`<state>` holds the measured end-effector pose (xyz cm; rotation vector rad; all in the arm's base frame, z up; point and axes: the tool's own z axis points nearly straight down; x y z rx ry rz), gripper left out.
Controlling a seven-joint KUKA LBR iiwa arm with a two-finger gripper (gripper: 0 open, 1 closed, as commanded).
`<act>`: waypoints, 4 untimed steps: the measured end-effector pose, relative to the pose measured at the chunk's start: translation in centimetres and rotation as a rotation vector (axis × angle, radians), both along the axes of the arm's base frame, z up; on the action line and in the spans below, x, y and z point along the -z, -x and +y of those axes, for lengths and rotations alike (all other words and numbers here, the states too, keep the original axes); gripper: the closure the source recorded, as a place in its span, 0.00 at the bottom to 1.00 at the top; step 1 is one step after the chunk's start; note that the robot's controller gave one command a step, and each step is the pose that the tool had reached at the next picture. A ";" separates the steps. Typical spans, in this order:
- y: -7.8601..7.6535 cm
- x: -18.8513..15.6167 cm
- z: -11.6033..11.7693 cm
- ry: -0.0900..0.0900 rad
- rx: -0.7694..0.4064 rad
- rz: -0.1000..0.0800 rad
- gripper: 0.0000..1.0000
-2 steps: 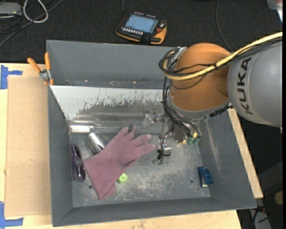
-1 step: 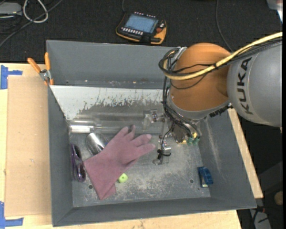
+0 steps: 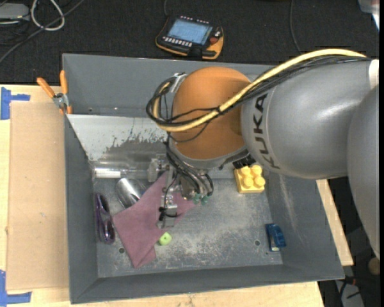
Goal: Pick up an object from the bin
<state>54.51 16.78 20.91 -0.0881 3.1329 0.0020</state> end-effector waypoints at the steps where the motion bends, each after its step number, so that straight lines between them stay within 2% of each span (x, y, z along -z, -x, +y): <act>1: -1.3 5.0 -0.6 0.007 0.051 0.004 0.00; 2: -0.3 7.6 3.4 -0.001 -0.040 -0.002 0.00; 3: -1.8 9.0 -1.4 0.004 0.160 0.000 0.00; 4: -0.9 14.2 5.3 -0.004 0.018 0.006 0.00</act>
Offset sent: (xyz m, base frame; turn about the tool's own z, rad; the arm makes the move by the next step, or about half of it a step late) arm 0.0019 0.0381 -0.0780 -0.0516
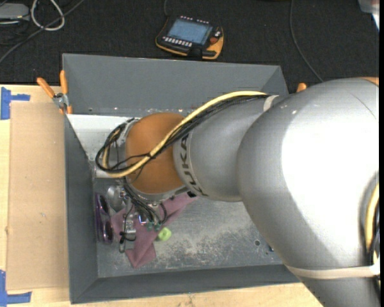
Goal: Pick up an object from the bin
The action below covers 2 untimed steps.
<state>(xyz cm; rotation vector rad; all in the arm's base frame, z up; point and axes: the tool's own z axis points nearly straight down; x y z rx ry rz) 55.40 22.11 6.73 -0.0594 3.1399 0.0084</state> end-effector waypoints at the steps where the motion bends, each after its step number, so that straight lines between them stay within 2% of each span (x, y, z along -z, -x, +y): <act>1: -2.7 -0.3 -6.2 0.009 0.155 -0.008 1.00; 2: -2.7 -0.3 -6.2 0.009 0.155 -0.008 1.00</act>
Offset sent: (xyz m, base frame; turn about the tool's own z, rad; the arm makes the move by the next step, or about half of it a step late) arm 0.0000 0.0000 0.0000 0.0000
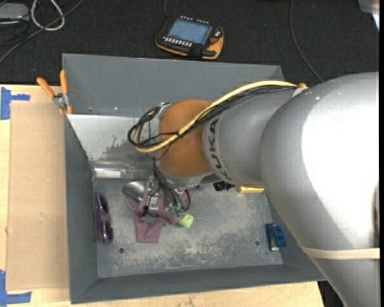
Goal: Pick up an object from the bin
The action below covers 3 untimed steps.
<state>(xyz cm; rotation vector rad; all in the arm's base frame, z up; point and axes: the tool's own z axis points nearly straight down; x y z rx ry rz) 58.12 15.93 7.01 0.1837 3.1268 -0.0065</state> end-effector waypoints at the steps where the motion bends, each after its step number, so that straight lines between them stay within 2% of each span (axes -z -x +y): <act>1: -0.1 -9.5 0.3 0.001 -0.006 0.003 1.00; 2: 0.2 -9.4 -0.8 0.002 -0.004 0.003 1.00; 3: 1.9 -17.2 -0.5 -0.001 -0.020 -0.003 1.00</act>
Offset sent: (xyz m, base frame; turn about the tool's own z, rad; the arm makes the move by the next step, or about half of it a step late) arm -0.0048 -0.0167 0.0612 -0.0031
